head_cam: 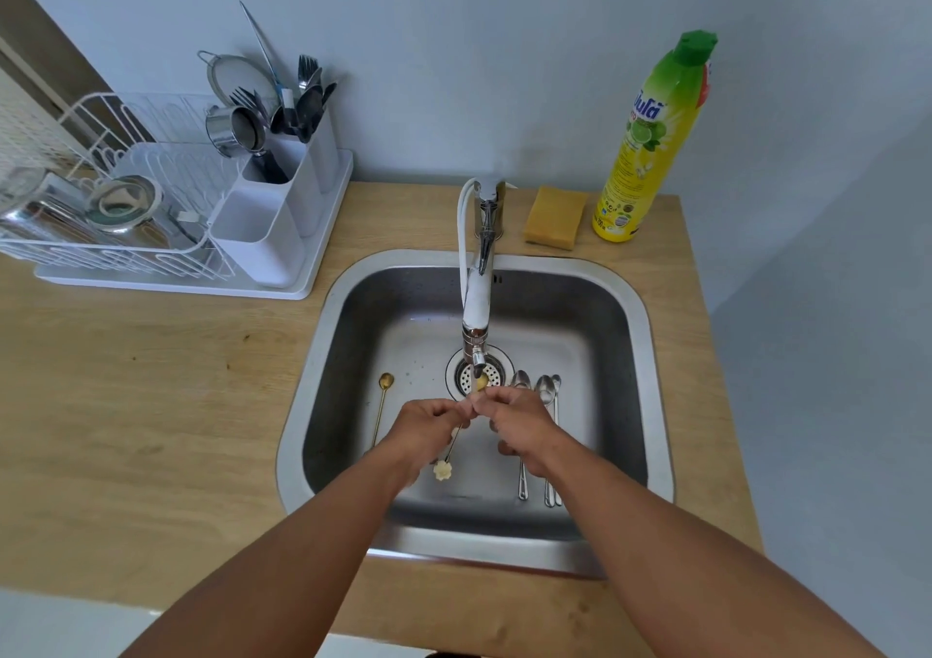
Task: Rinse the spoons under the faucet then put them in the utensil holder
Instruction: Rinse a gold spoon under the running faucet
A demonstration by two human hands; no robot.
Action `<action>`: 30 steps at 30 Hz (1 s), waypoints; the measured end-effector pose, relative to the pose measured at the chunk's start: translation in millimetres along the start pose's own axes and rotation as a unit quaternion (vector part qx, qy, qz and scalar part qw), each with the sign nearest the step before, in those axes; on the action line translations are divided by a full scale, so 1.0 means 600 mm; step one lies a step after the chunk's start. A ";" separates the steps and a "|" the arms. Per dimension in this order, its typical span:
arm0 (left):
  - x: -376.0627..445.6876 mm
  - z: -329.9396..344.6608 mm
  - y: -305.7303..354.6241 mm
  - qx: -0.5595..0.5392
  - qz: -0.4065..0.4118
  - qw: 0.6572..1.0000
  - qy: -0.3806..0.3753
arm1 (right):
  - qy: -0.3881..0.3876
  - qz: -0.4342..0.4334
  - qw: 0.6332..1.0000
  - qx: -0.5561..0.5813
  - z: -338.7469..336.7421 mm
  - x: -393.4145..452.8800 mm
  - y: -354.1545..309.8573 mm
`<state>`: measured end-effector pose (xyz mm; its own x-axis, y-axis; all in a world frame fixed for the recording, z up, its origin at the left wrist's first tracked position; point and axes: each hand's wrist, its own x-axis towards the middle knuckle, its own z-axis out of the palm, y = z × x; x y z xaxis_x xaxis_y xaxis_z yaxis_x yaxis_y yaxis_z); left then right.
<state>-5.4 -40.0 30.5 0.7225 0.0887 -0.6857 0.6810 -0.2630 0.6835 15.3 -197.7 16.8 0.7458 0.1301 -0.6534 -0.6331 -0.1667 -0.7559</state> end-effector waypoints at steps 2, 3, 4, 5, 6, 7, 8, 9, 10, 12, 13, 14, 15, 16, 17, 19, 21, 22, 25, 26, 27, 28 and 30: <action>0.000 0.002 0.002 -0.019 -0.004 1.000 -0.010 | 0.010 0.001 1.000 0.002 -0.002 0.003 -0.006; -0.001 0.002 0.000 -0.023 -0.009 1.000 -0.017 | 0.019 0.003 1.000 0.004 -0.004 0.005 -0.010; -0.002 0.001 -0.004 -0.019 -0.015 0.999 -0.025 | 0.030 0.004 0.999 0.012 -0.007 0.009 -0.016; -0.004 -0.001 -0.010 -0.011 -0.022 0.999 -0.032 | 0.041 0.005 0.999 0.023 -0.010 0.013 -0.023; -0.005 -0.004 -0.017 -0.006 -0.031 0.999 -0.041 | 0.051 0.006 0.998 0.033 -0.015 0.016 -0.028; -0.007 -0.008 -0.023 -0.010 -0.041 0.998 -0.049 | 0.055 0.007 0.998 0.035 -0.018 0.018 -0.033; -0.008 -0.013 -0.028 -0.018 -0.050 0.997 -0.055 | 0.055 0.008 0.998 0.032 -0.021 0.019 -0.035; -0.009 -0.017 -0.030 -0.025 -0.058 0.996 -0.057 | 0.052 0.010 0.998 0.030 -0.021 0.019 -0.034; -0.008 -0.020 -0.031 -0.025 -0.063 0.996 -0.053 | 0.050 0.013 0.998 0.031 -0.019 0.018 -0.032; -0.004 -0.020 -0.026 -0.009 -0.067 0.997 -0.034 | 0.054 0.018 0.998 0.022 -0.011 0.015 -0.024; -0.002 -0.017 -0.023 -0.005 -0.066 0.997 -0.025 | 0.054 0.016 0.998 0.008 -0.007 0.013 -0.019; 0.000 -0.015 -0.019 -0.004 -0.063 0.998 -0.019 | 0.051 0.010 0.999 -0.005 -0.002 0.012 -0.016; 0.001 -0.012 -0.017 -0.004 -0.059 0.998 -0.017 | 0.048 0.004 0.999 -0.010 0.003 0.011 -0.012; 0.002 -0.010 -0.016 0.000 -0.054 0.998 -0.017 | 0.047 -0.003 0.999 -0.009 0.005 0.010 -0.009; 0.002 -0.008 -0.015 0.006 -0.050 0.999 -0.019 | 0.047 -0.010 0.999 -0.009 0.006 0.010 -0.007; 0.002 -0.004 -0.019 0.017 -0.042 0.999 -0.022 | 0.052 -0.013 0.998 -0.024 0.001 0.013 -0.006; 0.001 -0.002 -0.025 0.029 -0.036 0.999 -0.024 | 0.055 -0.007 0.998 -0.028 -0.006 0.017 -0.007; 0.001 -0.001 -0.029 0.035 -0.034 0.998 -0.026 | 0.058 -0.003 0.998 -0.023 -0.010 0.019 -0.008; -0.002 0.005 -0.042 0.046 -0.032 0.998 -0.031 | 0.075 0.004 0.997 -0.012 -0.016 0.022 -0.013; -0.003 0.006 -0.044 0.044 -0.030 0.998 -0.028 | 0.076 0.004 0.997 -0.012 -0.016 0.022 -0.014; -0.003 0.007 -0.043 0.036 -0.028 0.999 -0.024 | 0.077 0.005 0.997 -0.011 -0.015 0.022 -0.015; -0.002 0.007 -0.041 0.025 -0.028 0.999 -0.022 | 0.078 0.005 0.997 -0.008 -0.015 0.021 -0.016; 0.001 0.010 -0.032 0.008 -0.030 0.999 -0.028 | 0.077 0.006 0.997 -0.001 -0.016 0.019 -0.016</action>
<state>-18.7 -40.7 15.2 0.6719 0.0510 -0.7389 0.7208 -0.2743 0.6365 31.8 -203.8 16.7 0.7618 -0.0241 -0.6474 -0.6414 -0.1687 -0.7485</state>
